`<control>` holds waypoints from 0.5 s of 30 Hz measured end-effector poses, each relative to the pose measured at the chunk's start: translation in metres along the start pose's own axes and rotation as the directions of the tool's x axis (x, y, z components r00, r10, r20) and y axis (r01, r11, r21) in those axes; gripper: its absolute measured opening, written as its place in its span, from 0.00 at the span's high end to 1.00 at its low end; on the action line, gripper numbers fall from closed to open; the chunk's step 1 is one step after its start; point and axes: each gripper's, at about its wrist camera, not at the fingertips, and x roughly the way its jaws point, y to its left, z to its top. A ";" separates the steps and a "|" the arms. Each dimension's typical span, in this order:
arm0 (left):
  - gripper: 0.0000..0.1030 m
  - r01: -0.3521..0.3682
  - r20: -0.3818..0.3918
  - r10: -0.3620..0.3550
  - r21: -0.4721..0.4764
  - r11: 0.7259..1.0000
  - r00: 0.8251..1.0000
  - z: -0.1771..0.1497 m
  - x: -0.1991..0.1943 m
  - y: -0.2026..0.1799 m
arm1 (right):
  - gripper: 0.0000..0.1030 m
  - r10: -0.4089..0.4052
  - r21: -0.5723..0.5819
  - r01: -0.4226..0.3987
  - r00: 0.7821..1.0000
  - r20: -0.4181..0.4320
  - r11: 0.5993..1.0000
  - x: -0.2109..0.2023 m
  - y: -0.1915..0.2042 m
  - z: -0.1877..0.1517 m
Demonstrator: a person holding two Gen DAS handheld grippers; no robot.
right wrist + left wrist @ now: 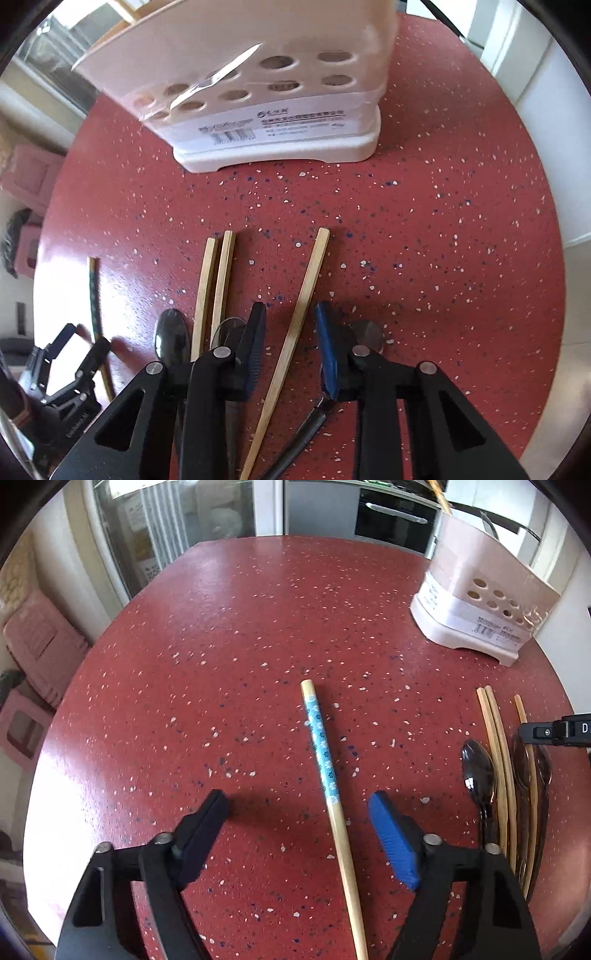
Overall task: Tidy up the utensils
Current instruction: 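Move both tools back to the utensils and open them over the chopsticks, then grasp the blue-patterned chopstick with the left tool while the right tool grasps a plain chopstick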
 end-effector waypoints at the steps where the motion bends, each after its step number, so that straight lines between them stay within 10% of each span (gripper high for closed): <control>1: 0.07 0.004 -0.007 -0.004 0.011 1.000 1.000 0.001 0.000 -0.002 | 0.72 -0.014 -0.011 0.014 1.000 0.001 1.000 0.000 0.003 0.000; 11: 0.20 0.035 -0.123 -0.024 0.089 0.995 0.992 0.018 0.002 -0.009 | 0.90 -0.055 -0.032 0.055 0.998 0.002 0.998 0.007 0.018 0.002; 15: 0.49 0.052 -0.133 -0.037 0.110 0.993 0.990 0.023 0.001 -0.016 | 0.94 -0.035 -0.035 0.035 0.999 0.013 0.999 0.007 0.005 -0.003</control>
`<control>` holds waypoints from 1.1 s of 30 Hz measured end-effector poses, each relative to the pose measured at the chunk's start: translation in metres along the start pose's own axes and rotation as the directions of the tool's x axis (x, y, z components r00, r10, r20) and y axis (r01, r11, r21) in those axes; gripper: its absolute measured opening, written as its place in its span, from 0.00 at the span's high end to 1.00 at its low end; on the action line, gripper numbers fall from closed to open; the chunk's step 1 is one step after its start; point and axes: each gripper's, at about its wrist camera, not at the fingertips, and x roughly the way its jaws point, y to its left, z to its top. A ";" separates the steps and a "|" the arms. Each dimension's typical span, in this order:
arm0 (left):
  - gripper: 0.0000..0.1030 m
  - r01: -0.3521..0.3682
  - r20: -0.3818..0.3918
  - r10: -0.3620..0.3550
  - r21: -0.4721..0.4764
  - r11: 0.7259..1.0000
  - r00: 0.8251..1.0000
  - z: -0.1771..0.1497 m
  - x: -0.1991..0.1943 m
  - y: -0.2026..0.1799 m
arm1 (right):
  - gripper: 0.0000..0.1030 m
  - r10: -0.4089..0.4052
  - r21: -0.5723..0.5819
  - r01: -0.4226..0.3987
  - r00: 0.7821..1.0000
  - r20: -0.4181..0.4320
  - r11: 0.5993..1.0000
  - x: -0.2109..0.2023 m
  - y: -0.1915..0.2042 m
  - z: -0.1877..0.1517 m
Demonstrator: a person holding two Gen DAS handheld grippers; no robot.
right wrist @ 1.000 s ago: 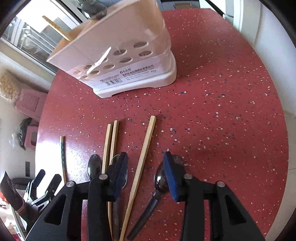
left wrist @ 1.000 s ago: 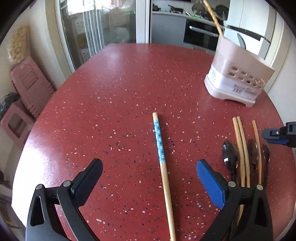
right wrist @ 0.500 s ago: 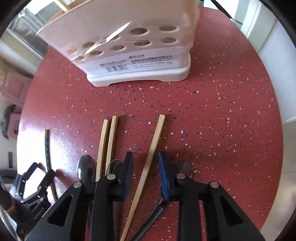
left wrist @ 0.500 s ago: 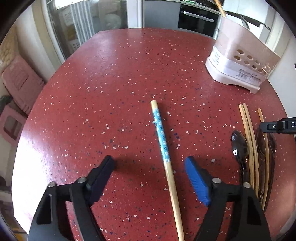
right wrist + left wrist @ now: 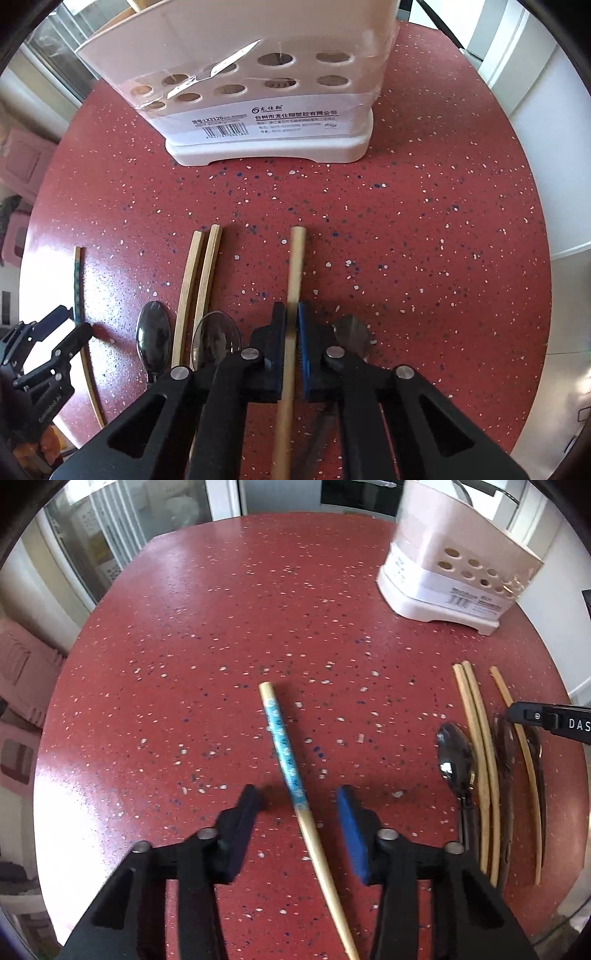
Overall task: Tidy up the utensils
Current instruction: 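Grasp the blue-patterned chopstick with the left tool while the right tool grasps a plain chopstick, then lift both chopsticks into the pink caddy and open both tools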
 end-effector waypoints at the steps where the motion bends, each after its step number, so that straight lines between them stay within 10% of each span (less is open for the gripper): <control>1: 0.60 0.003 0.004 -0.003 0.006 1.000 1.000 0.000 -0.001 -0.002 | 0.94 0.009 -0.003 -0.009 1.000 0.006 1.000 0.000 -0.001 -0.001; 12: 0.64 0.089 0.167 -0.070 -0.106 0.990 0.983 -0.021 -0.025 0.002 | 0.94 0.192 -0.033 -0.189 0.974 0.119 0.981 -0.033 -0.038 -0.046; 33: 0.64 0.207 0.480 -0.160 -0.047 0.977 0.863 -0.003 -0.129 -0.030 | 0.94 0.383 -0.143 -0.356 0.825 0.416 0.923 -0.140 -0.047 -0.059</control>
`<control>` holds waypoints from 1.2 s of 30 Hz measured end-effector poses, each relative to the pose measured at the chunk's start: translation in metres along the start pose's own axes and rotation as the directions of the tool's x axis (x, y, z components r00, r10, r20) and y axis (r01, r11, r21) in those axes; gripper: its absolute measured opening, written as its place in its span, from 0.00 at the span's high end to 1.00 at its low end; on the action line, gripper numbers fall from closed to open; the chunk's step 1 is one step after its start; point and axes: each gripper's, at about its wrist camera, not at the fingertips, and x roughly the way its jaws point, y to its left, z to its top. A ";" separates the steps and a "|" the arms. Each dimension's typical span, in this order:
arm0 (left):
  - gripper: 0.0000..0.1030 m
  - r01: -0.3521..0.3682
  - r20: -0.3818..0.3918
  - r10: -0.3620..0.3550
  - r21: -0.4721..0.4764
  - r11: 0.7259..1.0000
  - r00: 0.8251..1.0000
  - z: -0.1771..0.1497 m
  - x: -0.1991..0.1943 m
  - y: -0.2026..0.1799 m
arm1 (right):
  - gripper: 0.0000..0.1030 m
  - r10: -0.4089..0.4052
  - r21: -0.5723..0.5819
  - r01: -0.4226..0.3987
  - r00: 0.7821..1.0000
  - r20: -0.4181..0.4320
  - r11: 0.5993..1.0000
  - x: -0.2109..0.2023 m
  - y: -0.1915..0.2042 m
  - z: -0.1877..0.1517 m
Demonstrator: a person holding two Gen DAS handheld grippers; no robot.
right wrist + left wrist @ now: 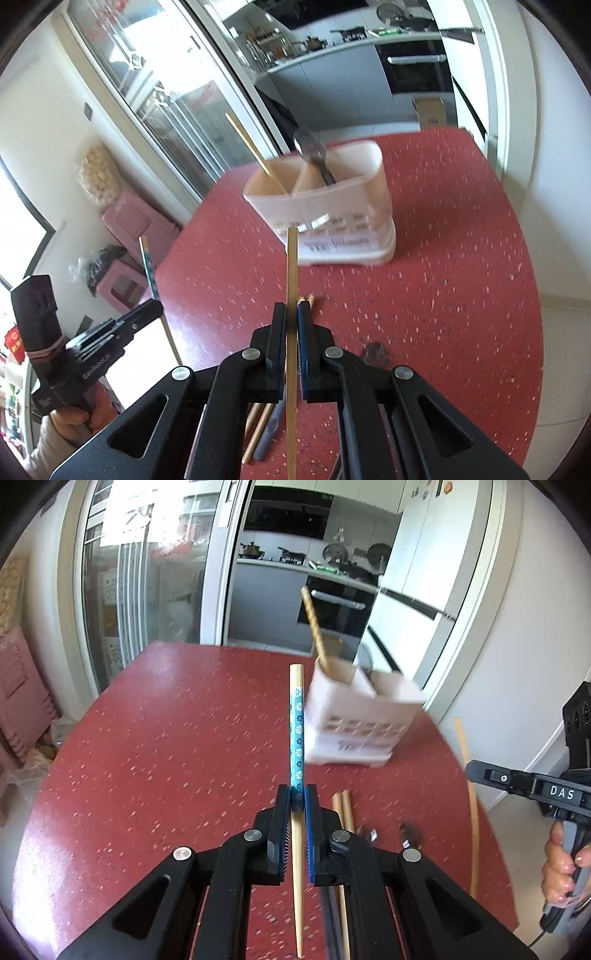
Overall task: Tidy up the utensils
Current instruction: 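Lift both chopsticks into the pink caddy and open both tools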
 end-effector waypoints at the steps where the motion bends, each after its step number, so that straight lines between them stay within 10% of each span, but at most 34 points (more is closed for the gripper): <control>1: 0.64 0.006 0.007 -0.006 -0.003 1.000 1.000 0.004 0.000 -0.002 | 0.94 0.003 -0.003 -0.003 1.000 0.010 1.000 -0.004 0.002 0.003; 15: 0.64 0.071 0.193 -0.072 0.014 0.997 0.978 0.099 -0.006 -0.034 | 0.94 -0.007 -0.065 0.022 0.976 0.217 0.998 -0.036 0.014 0.084; 36: 0.64 0.042 0.321 -0.047 0.023 0.999 0.946 0.206 0.086 -0.049 | 0.94 -0.089 -0.157 0.186 0.871 0.483 0.970 0.015 0.021 0.212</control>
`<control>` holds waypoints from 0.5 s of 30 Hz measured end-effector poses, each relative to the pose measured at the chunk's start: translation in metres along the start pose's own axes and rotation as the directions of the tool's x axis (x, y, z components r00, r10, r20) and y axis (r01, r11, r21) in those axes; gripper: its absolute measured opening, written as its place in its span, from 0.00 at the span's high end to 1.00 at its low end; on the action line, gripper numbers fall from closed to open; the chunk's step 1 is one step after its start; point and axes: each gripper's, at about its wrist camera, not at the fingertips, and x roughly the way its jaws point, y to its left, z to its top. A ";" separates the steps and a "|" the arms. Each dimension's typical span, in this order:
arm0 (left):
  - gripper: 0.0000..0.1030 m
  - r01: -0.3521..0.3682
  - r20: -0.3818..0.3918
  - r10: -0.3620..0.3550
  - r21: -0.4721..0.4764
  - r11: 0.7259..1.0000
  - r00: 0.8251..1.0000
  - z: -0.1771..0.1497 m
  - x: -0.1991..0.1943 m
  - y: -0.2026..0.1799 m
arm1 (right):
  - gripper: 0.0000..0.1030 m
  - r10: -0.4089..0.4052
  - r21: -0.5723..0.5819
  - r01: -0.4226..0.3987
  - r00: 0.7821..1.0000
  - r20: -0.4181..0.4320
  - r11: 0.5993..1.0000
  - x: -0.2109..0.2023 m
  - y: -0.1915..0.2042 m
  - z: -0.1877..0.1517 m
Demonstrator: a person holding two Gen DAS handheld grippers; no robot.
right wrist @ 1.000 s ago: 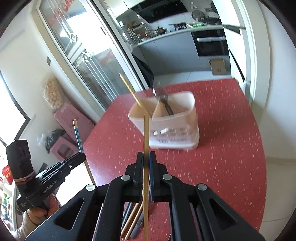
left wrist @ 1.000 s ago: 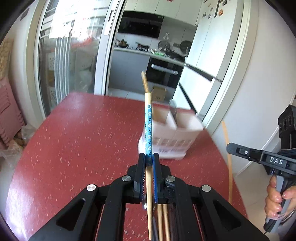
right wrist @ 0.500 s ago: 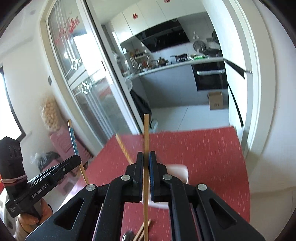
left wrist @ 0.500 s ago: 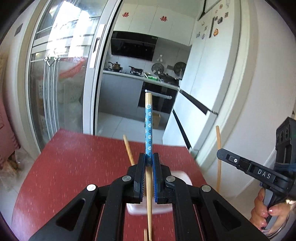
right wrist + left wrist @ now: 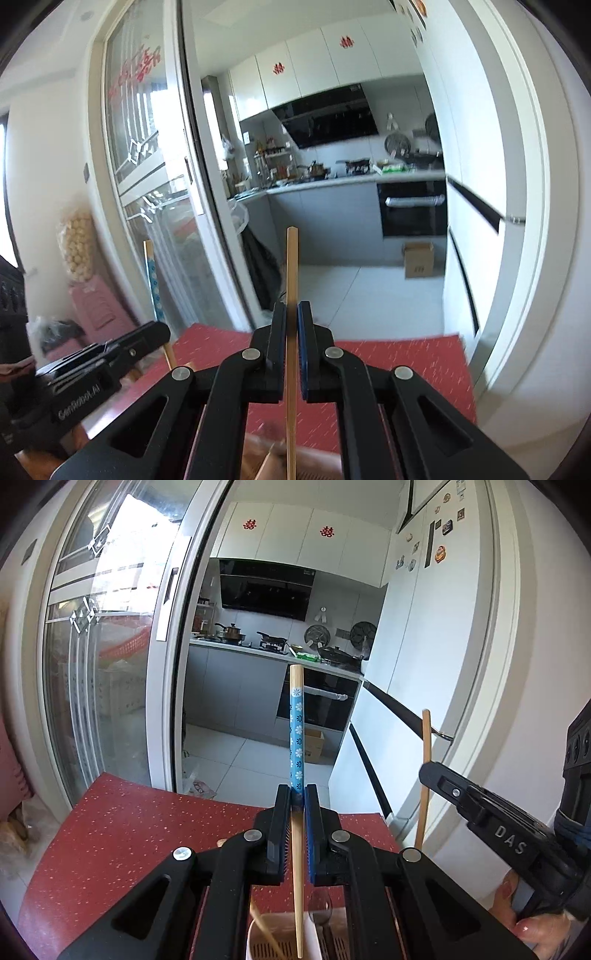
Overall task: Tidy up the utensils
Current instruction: 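Lift both chopsticks into the pink caddy and open both tools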
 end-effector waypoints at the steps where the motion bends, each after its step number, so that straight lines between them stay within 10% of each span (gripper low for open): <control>1: 0.64 -0.005 0.008 0.005 -0.001 1.000 1.000 -0.003 0.002 0.000 | 0.94 -0.007 -0.013 0.007 1.000 0.011 1.000 0.005 0.001 -0.002; 15: 0.64 -0.057 -0.006 0.057 0.007 0.998 0.998 -0.071 0.023 0.007 | 0.94 -0.048 -0.147 0.048 0.999 0.002 0.988 0.035 0.009 -0.079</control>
